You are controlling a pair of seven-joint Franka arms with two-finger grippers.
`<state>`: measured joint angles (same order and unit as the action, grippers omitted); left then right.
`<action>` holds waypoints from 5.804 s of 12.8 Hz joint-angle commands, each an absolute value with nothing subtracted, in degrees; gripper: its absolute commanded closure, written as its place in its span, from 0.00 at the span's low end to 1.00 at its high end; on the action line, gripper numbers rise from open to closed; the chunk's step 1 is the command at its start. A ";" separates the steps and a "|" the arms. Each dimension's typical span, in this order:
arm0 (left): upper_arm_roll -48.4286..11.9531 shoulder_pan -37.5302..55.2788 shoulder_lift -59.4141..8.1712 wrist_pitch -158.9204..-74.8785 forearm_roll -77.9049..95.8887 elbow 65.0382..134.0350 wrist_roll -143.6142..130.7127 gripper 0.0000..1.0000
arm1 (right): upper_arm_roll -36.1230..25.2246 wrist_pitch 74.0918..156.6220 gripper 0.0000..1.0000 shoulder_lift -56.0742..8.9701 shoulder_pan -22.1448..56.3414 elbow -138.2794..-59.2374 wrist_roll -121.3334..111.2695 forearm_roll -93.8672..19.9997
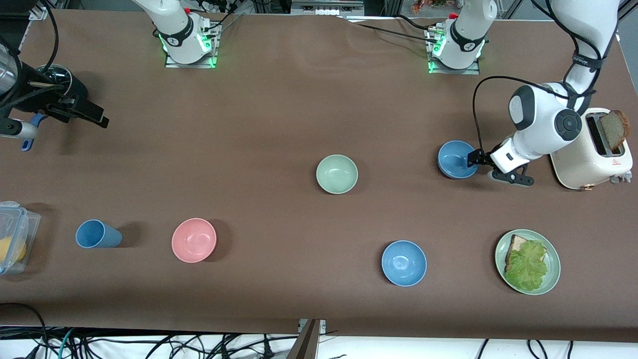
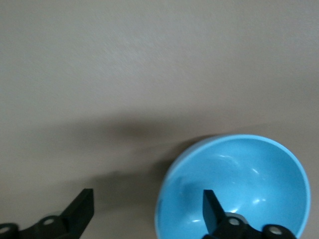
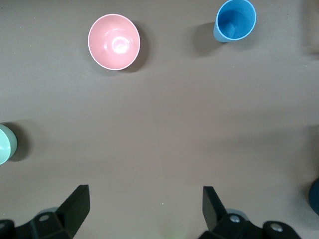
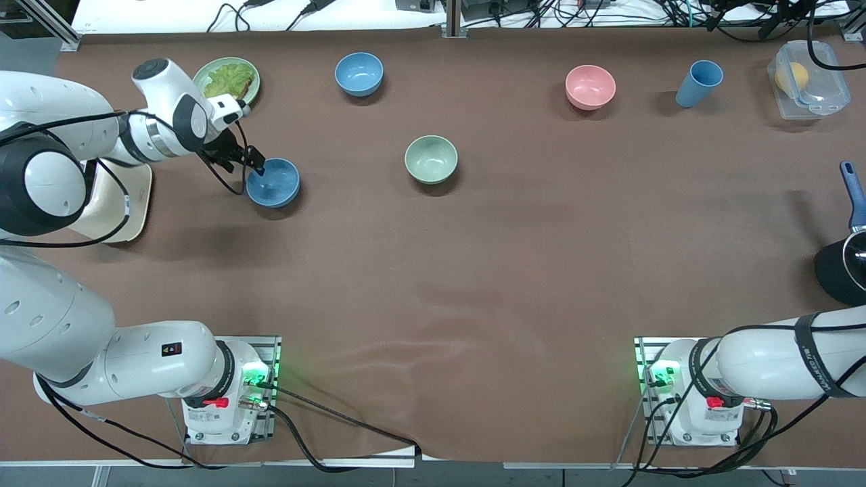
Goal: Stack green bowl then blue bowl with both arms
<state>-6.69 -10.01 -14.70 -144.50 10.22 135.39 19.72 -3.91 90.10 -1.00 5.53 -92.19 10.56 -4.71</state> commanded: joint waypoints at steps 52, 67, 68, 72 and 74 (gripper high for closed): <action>-6.59 8.82 -10.65 -107.60 5.10 90.89 -32.01 0.00 | -3.69 90.70 0.00 -2.90 5.10 -92.02 8.61 -4.04; -6.85 -7.12 -8.79 -92.73 4.13 86.84 -1.93 0.00 | -3.34 91.58 0.00 -2.81 5.80 -91.93 5.89 -1.93; -7.03 -6.86 -8.79 -92.72 1.43 86.84 -1.76 0.00 | -3.34 91.50 0.00 -2.81 5.80 -91.93 6.15 -2.02; -6.94 -6.77 -8.88 -92.64 -1.32 86.22 -1.32 0.00 | -3.25 91.50 0.00 -2.55 5.80 -91.93 6.68 -2.64; -6.94 -6.85 -8.96 -92.55 -1.32 86.22 -1.32 0.00 | -3.25 91.58 0.00 -2.55 5.80 -91.93 6.68 -2.72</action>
